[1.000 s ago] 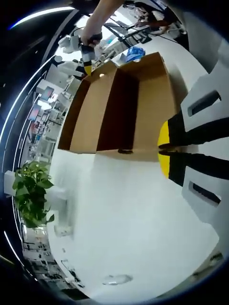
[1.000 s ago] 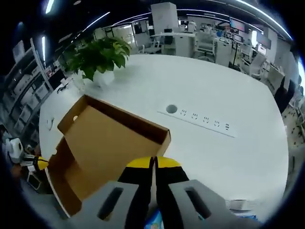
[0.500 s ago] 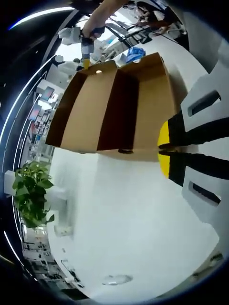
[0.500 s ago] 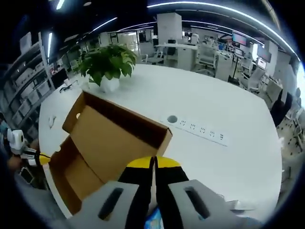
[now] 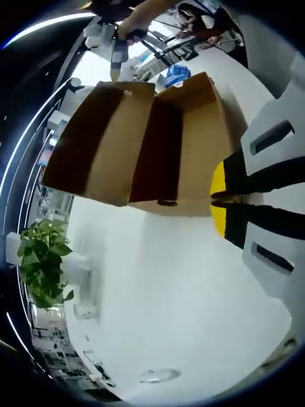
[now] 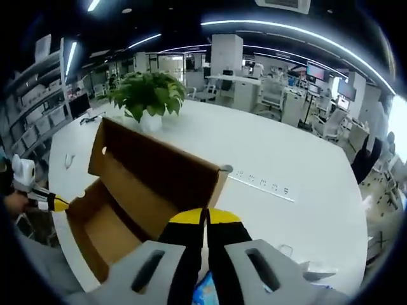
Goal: Operate the shoe box by opening the lid, removing the specified soft item, and placing it in the target area until the item is outside and the box remains undamaged.
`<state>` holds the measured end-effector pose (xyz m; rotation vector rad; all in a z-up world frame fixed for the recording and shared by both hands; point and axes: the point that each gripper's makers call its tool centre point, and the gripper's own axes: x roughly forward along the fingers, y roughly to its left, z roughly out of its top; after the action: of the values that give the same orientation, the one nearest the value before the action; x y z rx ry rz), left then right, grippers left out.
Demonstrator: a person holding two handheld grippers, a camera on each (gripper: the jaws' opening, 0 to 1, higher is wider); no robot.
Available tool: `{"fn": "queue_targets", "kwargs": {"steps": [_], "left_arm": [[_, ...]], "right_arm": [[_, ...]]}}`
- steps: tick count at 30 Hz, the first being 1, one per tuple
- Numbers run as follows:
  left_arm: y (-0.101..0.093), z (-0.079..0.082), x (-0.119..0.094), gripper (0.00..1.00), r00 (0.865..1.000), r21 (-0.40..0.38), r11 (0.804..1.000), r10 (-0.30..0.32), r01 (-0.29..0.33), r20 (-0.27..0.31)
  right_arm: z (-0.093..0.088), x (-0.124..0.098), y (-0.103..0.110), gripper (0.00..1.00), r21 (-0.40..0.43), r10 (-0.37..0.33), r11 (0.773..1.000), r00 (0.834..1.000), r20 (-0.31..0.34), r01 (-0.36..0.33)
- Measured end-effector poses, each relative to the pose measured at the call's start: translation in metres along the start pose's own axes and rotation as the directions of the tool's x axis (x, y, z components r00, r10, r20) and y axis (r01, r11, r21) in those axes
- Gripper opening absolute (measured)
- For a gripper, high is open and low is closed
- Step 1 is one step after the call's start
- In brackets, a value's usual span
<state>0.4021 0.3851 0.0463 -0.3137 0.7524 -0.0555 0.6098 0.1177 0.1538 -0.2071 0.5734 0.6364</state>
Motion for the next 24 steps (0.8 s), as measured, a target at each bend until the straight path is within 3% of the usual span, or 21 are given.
{"fn": "queue_targets", "kwargs": {"steps": [10, 17, 24], "left_arm": [[0.0, 0.0, 0.001, 0.02, 1.0, 0.018, 1.0, -0.012, 0.012, 0.009], [-0.001, 0.001, 0.001, 0.02, 1.0, 0.074, 0.997, -0.023, 0.021, 0.02], [-0.001, 0.001, 0.001, 0.03, 0.999, 0.106, 0.994, -0.035, 0.033, 0.023]], "right_arm": [[-0.005, -0.019, 0.008, 0.0, 0.042, -0.015, 0.999, 0.998, 0.069, 0.012], [-0.012, -0.031, 0.016, 0.0, -0.003, -0.043, 0.999, 0.992, 0.116, 0.044], [-0.021, -0.044, 0.025, 0.0, 0.017, -0.058, 0.998, 0.988, 0.145, 0.056]]}}
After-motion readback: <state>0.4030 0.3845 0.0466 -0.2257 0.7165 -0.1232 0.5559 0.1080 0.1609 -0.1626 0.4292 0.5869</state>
